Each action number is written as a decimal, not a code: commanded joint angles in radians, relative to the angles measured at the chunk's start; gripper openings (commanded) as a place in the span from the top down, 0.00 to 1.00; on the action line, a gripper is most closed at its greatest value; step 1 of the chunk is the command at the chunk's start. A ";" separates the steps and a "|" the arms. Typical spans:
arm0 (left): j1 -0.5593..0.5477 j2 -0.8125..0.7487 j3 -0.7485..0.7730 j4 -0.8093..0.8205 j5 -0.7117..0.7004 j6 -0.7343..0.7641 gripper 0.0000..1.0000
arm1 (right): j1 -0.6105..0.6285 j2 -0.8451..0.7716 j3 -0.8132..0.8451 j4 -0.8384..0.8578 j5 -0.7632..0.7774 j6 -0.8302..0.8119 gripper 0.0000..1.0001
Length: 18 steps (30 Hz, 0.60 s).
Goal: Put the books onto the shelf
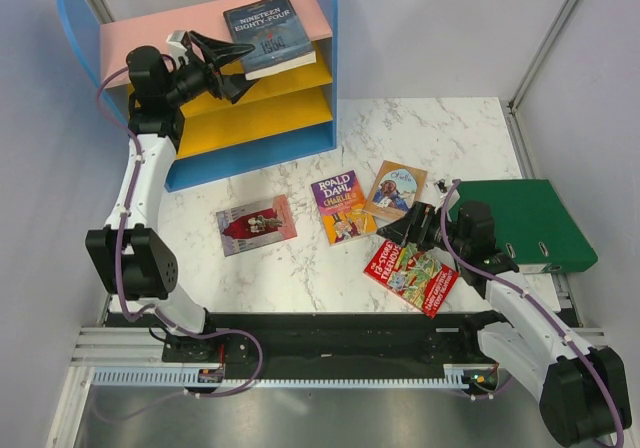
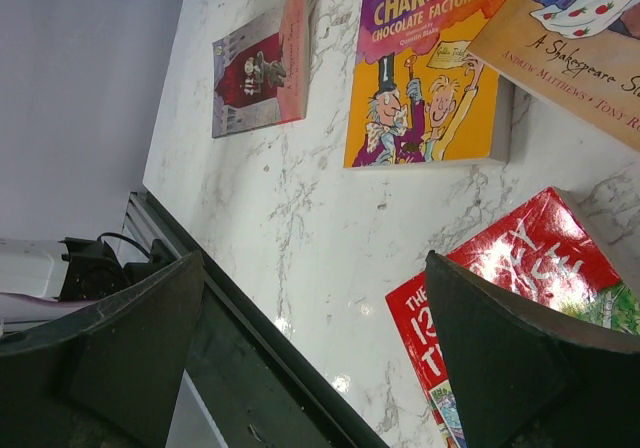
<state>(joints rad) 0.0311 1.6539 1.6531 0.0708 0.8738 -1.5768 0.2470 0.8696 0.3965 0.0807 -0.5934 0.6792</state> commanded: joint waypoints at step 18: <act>-0.007 -0.138 -0.067 -0.336 -0.084 0.420 0.63 | 0.005 0.011 -0.016 0.021 -0.003 -0.009 0.02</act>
<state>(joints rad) 0.0303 1.5646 1.6161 -0.1967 0.8192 -1.2449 0.2470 0.8734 0.3912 0.0811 -0.5938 0.6796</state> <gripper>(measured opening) 0.440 0.982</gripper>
